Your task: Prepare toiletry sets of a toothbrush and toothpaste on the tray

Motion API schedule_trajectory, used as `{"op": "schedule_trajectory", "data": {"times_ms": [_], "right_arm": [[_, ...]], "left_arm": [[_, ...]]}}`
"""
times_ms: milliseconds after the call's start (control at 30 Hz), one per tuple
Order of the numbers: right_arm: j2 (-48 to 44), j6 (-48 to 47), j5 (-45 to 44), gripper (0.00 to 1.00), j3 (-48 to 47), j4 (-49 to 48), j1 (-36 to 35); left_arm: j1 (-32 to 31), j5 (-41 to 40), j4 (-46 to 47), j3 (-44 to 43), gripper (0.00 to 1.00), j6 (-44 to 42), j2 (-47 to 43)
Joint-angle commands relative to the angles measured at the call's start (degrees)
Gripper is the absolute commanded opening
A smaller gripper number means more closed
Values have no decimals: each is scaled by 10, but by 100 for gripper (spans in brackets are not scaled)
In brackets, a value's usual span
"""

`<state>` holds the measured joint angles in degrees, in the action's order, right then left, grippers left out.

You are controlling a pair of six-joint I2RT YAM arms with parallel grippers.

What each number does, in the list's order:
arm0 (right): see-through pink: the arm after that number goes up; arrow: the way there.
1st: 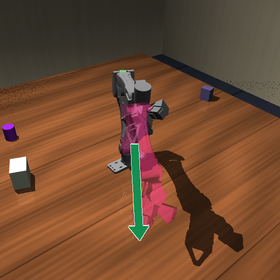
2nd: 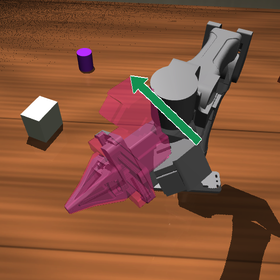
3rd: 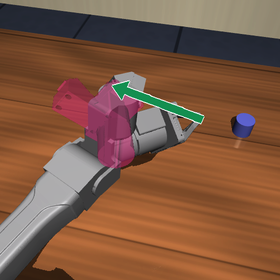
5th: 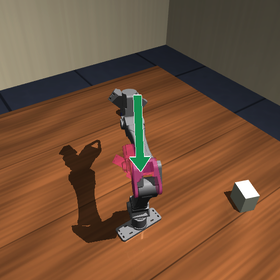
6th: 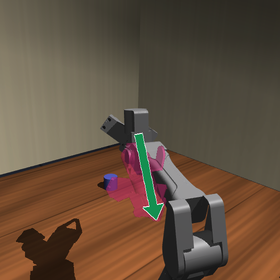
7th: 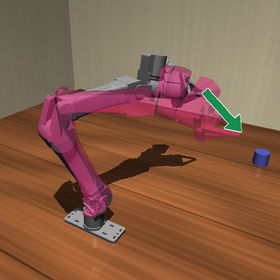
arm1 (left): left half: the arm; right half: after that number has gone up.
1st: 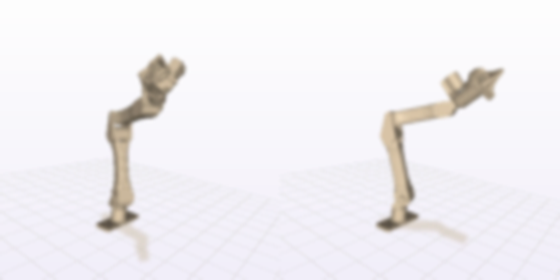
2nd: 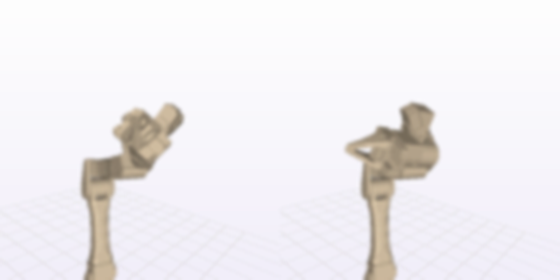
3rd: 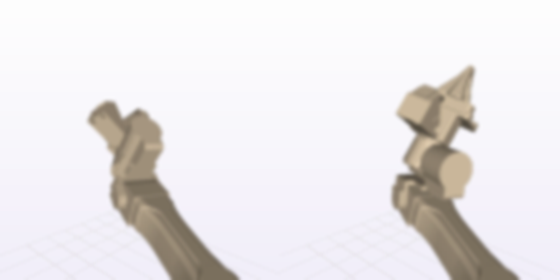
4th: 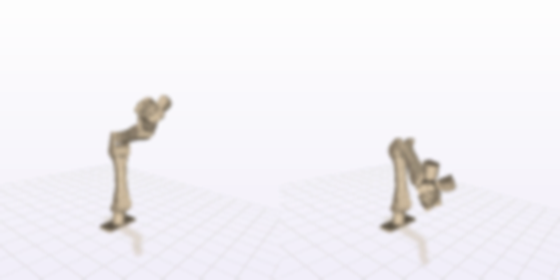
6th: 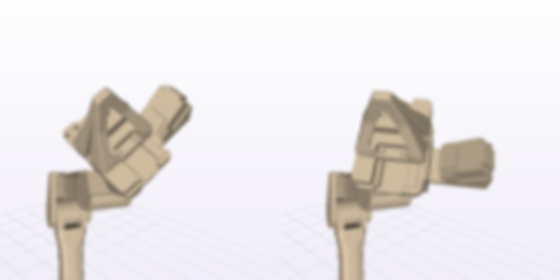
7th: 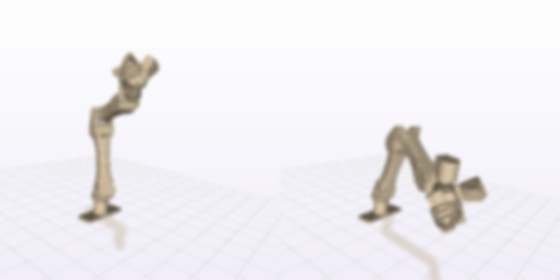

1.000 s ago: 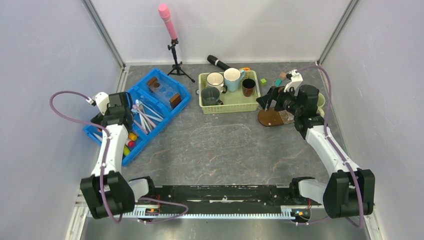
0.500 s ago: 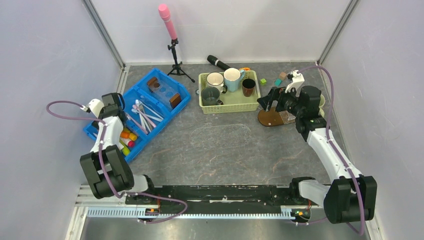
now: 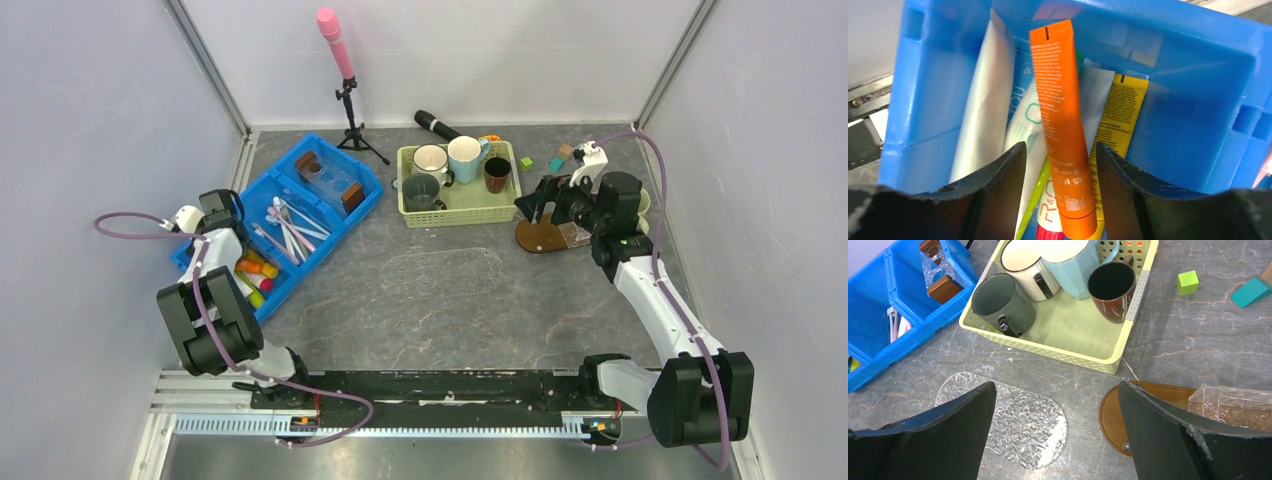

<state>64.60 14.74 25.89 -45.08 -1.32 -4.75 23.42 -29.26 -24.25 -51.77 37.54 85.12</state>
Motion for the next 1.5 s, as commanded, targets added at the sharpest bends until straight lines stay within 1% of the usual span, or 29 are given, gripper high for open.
{"op": "schedule_trajectory", "data": {"times_ms": [0,133,167,233,333,567,633,700,1000,1267,1467], "right_arm": [[-6,-8,3,98,-9,-6,1],[-8,-9,2,98,-7,-5,1],[-10,-10,1,98,-6,-4,2],[-9,-10,0,98,-5,-4,1],[-6,-11,1,98,-7,-3,1],[-3,-11,9,98,-10,-3,1],[-3,-11,11,97,-11,-2,1],[-3,-11,12,97,-12,-2,1],[-5,-14,12,97,-14,3,1],[0,-15,12,97,-15,4,1],[2,-17,13,97,-19,7,1]], "left_arm": [[-4,57,18,-4,58,24,29],[0,74,19,-7,50,23,36],[0,75,18,-7,47,22,34],[0,76,17,-7,41,21,24],[0,75,11,-7,35,17,0],[0,68,7,2,26,7,-69],[0,67,7,6,22,6,-83],[0,68,6,7,19,4,-94],[-10,52,3,8,17,-24,-145],[-51,-1,3,9,17,-59,-198],[-75,-11,3,7,16,-80,-220]]}}
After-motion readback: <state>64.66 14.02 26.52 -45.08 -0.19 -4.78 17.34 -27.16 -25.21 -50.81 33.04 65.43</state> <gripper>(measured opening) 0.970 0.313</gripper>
